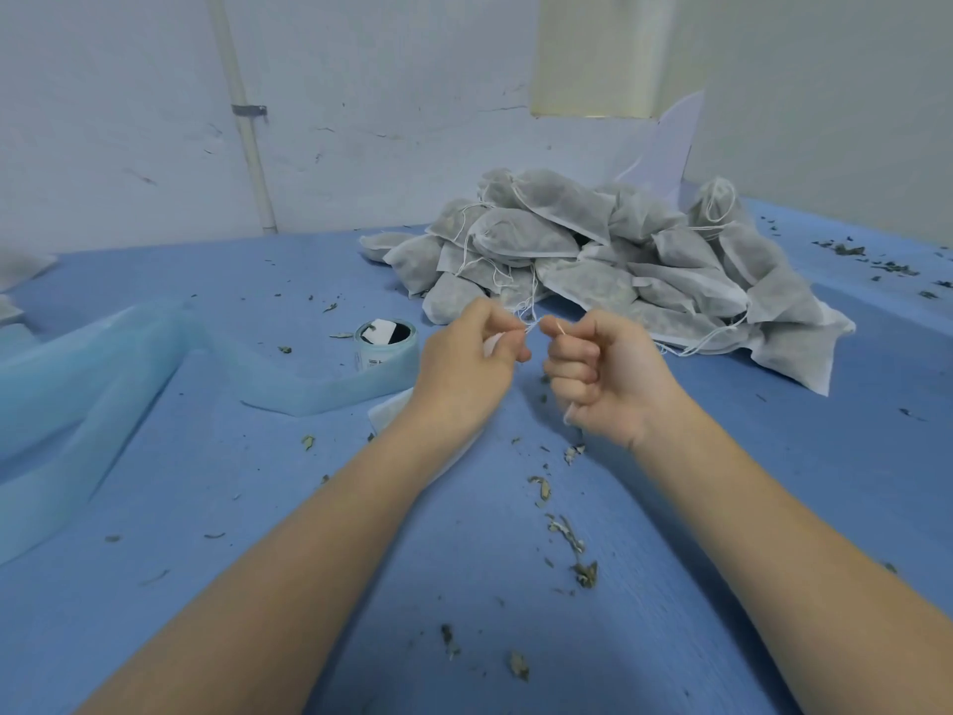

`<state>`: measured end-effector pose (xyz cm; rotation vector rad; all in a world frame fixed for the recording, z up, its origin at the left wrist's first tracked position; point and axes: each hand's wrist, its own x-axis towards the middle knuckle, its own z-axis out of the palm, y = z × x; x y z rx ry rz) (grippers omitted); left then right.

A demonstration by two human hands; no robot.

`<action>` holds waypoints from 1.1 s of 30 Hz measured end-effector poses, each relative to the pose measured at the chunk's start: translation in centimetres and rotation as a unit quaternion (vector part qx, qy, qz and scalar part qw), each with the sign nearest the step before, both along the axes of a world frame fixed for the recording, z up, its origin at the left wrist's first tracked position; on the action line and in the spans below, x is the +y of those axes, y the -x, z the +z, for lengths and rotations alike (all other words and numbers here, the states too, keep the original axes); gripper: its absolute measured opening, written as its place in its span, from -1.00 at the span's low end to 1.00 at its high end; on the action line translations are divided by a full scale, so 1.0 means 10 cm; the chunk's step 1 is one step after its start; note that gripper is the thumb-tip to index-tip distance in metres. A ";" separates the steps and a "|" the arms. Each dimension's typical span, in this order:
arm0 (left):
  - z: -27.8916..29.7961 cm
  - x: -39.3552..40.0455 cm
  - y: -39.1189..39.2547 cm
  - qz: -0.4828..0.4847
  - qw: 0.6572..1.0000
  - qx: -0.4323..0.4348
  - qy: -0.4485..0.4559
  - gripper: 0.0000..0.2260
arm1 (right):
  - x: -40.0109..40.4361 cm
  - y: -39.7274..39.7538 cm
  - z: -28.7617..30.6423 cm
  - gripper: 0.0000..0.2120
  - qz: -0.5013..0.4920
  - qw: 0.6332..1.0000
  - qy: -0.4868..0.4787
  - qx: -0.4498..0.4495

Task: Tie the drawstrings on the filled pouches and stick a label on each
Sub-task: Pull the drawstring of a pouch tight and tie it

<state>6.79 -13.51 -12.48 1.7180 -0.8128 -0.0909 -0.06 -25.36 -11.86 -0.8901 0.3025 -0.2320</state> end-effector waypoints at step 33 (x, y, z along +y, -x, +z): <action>-0.06 0.01 -0.03 0.181 0.982 0.032 0.033 -0.86 | 0.35 -0.16 -0.15 -0.78 -0.152 0.761 0.626 0.079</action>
